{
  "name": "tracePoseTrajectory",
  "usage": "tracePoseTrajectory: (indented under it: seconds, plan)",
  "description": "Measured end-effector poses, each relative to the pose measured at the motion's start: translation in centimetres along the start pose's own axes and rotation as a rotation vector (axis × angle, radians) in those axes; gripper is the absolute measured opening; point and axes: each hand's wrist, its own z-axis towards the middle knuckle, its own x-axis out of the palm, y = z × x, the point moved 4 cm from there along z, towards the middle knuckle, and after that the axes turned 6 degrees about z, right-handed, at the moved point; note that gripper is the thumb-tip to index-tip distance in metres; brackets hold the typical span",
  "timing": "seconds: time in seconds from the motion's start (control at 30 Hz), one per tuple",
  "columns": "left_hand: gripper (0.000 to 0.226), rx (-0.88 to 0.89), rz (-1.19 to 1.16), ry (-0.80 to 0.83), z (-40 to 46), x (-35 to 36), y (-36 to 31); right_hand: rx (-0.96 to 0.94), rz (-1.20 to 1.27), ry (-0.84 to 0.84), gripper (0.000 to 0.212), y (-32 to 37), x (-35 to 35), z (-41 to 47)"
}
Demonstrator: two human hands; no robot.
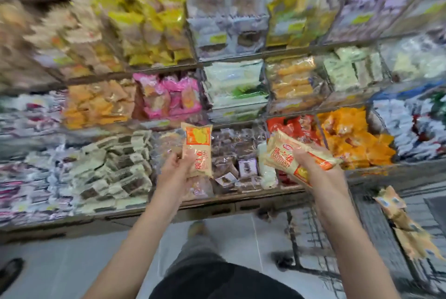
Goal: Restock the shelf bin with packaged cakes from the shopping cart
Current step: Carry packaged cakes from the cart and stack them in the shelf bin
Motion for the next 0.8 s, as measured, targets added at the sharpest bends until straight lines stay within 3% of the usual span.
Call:
tracePoseTrajectory:
  seconds: [0.1, 0.17, 0.23, 0.3, 0.47, 0.5, 0.6, 0.8]
  plan:
    - [0.022, 0.068, 0.034, -0.127, 1.2, -5.7, -1.2, -0.022, -0.032, 0.080, 0.024, 0.5, 6.2, 1.3]
    - [0.017, 0.098, 0.097, -0.221, 2.4, -9.9, -1.8, -0.038, -0.027, 0.141, 0.017, 0.6, 10.9, 2.2]
    - [0.025, 0.120, 0.145, -0.267, 3.9, -13.7, -2.9, -0.034, -0.009, 0.185, 0.015, 0.4, 15.6, 3.1]
    - [0.037, 0.143, 0.156, -0.290, 5.6, -17.1, -4.4, -0.021, -0.006, 0.227, 0.027, 0.0, 20.1, 3.7]
    - [0.039, 0.261, 0.345, -0.397, 11.2, -24.2, -9.4, -0.037, -0.018, 0.349, 0.048, -0.8, 31.0, 4.5]
    - [0.033, 0.294, 0.379, -0.402, 12.7, -25.2, -10.6, -0.032, -0.020, 0.361, 0.049, -0.9, 32.9, 4.7]
    - [0.014, 0.443, 0.458, -0.381, 16.9, -27.4, -15.2, -0.041, 0.006, 0.370, 0.028, -0.7, 37.6, 5.5]
    - [0.025, 0.668, 0.713, -0.307, 26.1, -28.4, -25.3, -0.090, 0.017, 0.384, 0.031, 1.5, 43.2, 6.5]
